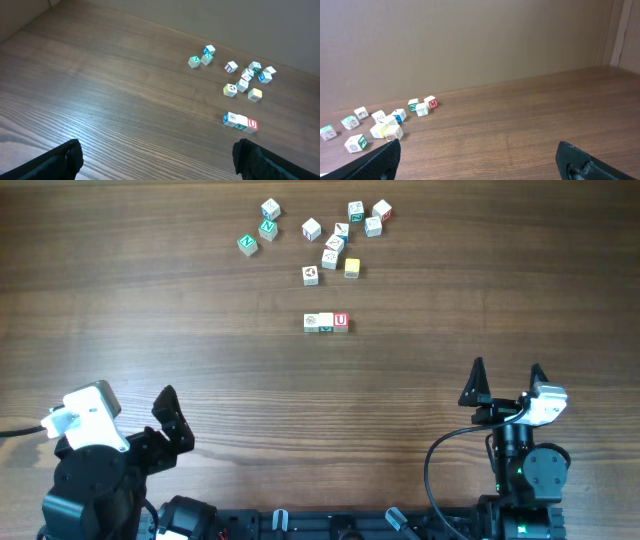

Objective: Form a horizontal line

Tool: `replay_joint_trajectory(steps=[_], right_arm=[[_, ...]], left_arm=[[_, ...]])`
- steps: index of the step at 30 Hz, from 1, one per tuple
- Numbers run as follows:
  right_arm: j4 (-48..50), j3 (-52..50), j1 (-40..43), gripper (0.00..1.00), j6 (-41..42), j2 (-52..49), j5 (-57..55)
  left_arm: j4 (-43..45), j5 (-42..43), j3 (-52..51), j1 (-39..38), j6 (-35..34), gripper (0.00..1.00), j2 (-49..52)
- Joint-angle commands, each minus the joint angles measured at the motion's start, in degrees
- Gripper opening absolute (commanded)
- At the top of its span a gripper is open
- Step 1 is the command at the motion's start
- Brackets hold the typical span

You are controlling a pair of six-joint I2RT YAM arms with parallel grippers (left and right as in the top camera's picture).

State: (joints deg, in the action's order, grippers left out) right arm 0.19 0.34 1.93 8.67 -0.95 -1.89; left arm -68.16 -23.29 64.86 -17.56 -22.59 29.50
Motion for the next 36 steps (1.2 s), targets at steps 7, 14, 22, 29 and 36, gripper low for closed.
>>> replay_joint_trajectory(steps=[7,14,22,29,36], right_arm=[[0.22,-0.07,0.17,1.00,-1.01,0.68,0.90],[0.22,-0.07,0.17,1.00,-0.98,0.68,0.90],[0.20,-0.07,0.17,1.00,-1.01,0.68,0.90],[0.22,-0.07,0.17,1.00,-1.01,0.68,0.92],[0.22,-0.07,0.20,1.00,-0.98,0.68,0.90]], left_arm=[[3.45,4.63,-2.51,1.14,-0.33,1.00,-6.67],[21.16,10.34,-22.23,3.61,0.68,1.00,-18.40],[48.87,20.11,-45.07,3.61,9.03,1.00,-29.40],[60.30,20.85,-54.51,3.54,9.64,1.00,-29.29],[67.14,16.44,-62.27,3.54,15.15,1.00,-29.29]])
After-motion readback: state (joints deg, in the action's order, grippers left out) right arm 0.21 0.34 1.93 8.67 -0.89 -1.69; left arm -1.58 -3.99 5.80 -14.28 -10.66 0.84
